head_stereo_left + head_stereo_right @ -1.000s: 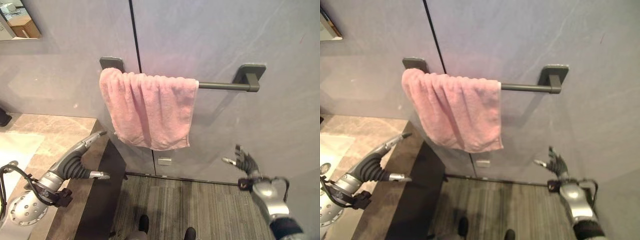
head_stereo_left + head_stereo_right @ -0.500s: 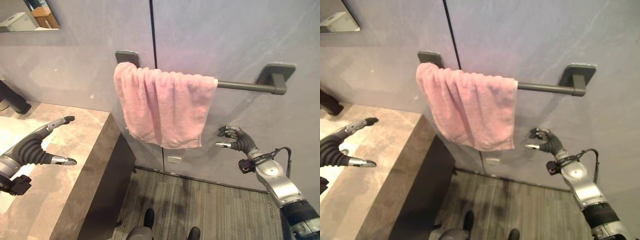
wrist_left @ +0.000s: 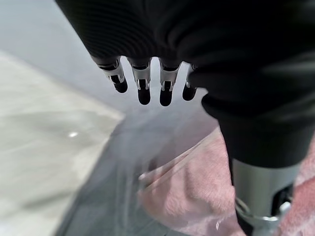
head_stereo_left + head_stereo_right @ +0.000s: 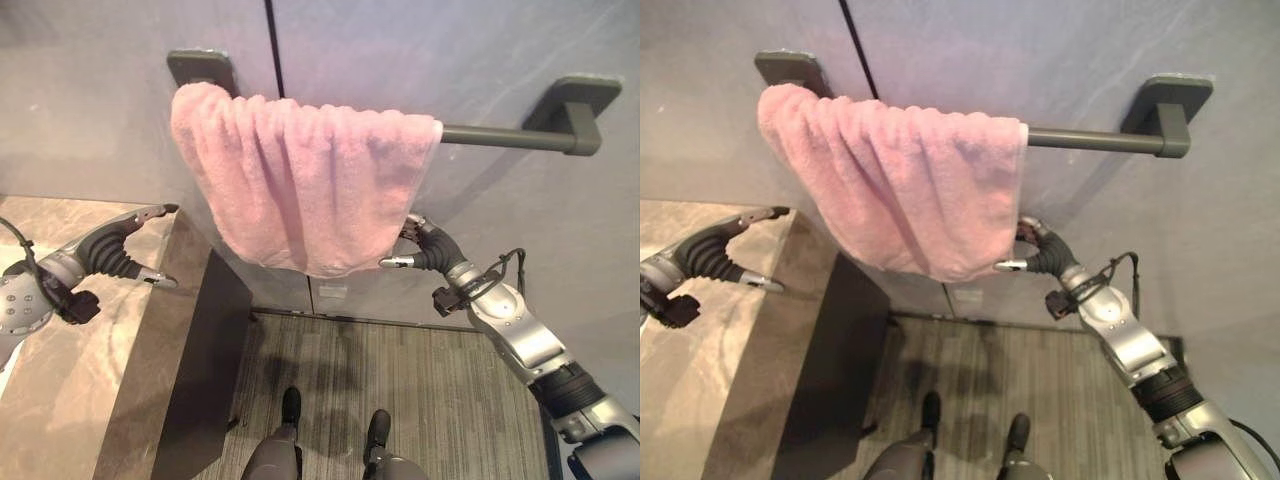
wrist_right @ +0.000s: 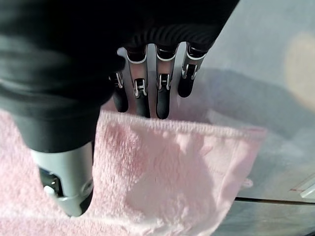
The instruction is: Put brush and paste in cup on sink, flatten towel.
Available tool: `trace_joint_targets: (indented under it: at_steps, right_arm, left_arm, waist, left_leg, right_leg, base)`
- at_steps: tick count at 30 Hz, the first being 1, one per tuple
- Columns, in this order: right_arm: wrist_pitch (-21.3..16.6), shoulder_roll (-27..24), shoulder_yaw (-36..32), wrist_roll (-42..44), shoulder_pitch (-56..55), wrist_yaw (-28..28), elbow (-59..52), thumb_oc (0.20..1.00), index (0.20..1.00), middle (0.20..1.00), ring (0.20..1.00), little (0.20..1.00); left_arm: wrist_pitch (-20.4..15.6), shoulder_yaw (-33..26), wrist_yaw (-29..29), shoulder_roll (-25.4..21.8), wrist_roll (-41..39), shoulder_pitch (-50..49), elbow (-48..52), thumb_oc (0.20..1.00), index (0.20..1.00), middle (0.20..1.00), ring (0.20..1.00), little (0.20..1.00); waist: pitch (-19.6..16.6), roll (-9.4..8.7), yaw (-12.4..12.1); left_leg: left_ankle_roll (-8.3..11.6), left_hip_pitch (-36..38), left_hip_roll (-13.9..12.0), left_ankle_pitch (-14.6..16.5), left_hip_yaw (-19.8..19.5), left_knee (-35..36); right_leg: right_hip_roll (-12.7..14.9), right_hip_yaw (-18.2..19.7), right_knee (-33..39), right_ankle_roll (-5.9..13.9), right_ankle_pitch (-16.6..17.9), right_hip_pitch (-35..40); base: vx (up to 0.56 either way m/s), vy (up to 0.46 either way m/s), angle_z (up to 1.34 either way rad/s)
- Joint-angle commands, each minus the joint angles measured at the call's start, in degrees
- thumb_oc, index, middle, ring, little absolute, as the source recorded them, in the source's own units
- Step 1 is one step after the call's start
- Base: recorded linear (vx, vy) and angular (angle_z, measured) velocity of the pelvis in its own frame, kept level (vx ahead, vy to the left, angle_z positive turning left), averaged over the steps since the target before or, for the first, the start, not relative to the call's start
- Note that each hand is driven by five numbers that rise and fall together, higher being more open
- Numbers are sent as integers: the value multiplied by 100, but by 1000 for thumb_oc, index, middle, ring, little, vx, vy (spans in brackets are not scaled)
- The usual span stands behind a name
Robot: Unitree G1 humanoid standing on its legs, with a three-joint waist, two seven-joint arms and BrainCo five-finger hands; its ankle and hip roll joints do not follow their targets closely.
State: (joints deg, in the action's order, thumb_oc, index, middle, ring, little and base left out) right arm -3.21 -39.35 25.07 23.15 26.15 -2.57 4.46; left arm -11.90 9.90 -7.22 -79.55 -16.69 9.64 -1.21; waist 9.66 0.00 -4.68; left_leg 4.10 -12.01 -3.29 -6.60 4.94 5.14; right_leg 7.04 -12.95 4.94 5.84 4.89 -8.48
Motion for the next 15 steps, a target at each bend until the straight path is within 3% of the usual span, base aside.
trace_joint_targets:
  at_steps: [1,4,7,8,12,13,14,15]
  right_arm:
    - [-77,34,246,237,774,157,-311,1000,1000,1000,1000,1000]
    - [-37,133,647,251,1340,191,-213,1000,1000,1000,1000,1000]
    - [-27,180,870,519,1623,202,-118,1000,1000,1000,1000,1000]
    - [22,317,1239,768,1944,108,12,1000,1000,1000,1000,1000]
    - [107,652,1752,864,2497,55,358,1000,1000,1000,1000,1000]
    - [122,761,1891,845,2691,53,484,586,586,586,586,586]
    - [147,848,1992,866,2843,59,595,275,275,275,275,275]
    - [183,1127,2052,859,2991,113,883,200,200,200,200,200]
  left_arm:
    - [-104,202,306,-243,135,670,-184,1000,1000,1000,1000,1000]
    - [-96,1142,449,-63,-55,1853,-334,1000,1000,1000,1000,1000]
    - [-111,1559,532,96,-173,2376,-372,1000,1000,1000,1000,1000]
    - [-92,1860,566,90,-105,2692,-378,1000,1000,1000,1000,1000]
    - [-88,2029,603,39,-178,2821,-388,1000,1000,1000,1000,1000]
    - [-83,1990,596,57,-238,2753,-386,1000,1000,1000,1000,1000]
    - [-77,1978,591,74,-282,2715,-392,1000,1000,1000,1000,1000]
    - [-48,2010,536,64,-315,2652,-309,824,824,824,824,824]
  waist:
    - [-20,-228,76]
    - [52,-304,152]
    - [61,-341,158]
    - [50,-359,169]
    - [31,-395,83]
    - [23,-399,52]
    - [12,-401,31]
    - [-11,-399,-15]
  left_leg:
    - [56,-190,-40,46,170,-14]
    - [30,-260,-39,70,350,-14]
    - [31,-259,-53,79,428,-14]
    - [32,-222,-74,100,515,-14]
    - [34,-118,-106,136,646,-14]
    - [42,-87,-118,140,684,-14]
    - [45,-65,-127,145,706,-14]
    - [47,-33,-141,142,725,-14]
  right_leg:
    - [698,322,6,689,459,52]
    - [732,486,6,750,688,-173]
    - [740,543,6,768,789,-240]
    - [757,586,6,777,846,-269]
    - [778,605,6,787,856,-265]
    - [781,621,6,789,859,-266]
    - [783,632,6,788,851,-269]
    - [781,626,6,781,811,-266]
  base:
    - [-3,113,-41]
    - [-2,101,-35]
    - [17,65,-26]
    - [22,59,-22]
    - [24,25,-25]
    - [20,1,-26]
    - [17,-4,-25]
    - [10,-7,-13]
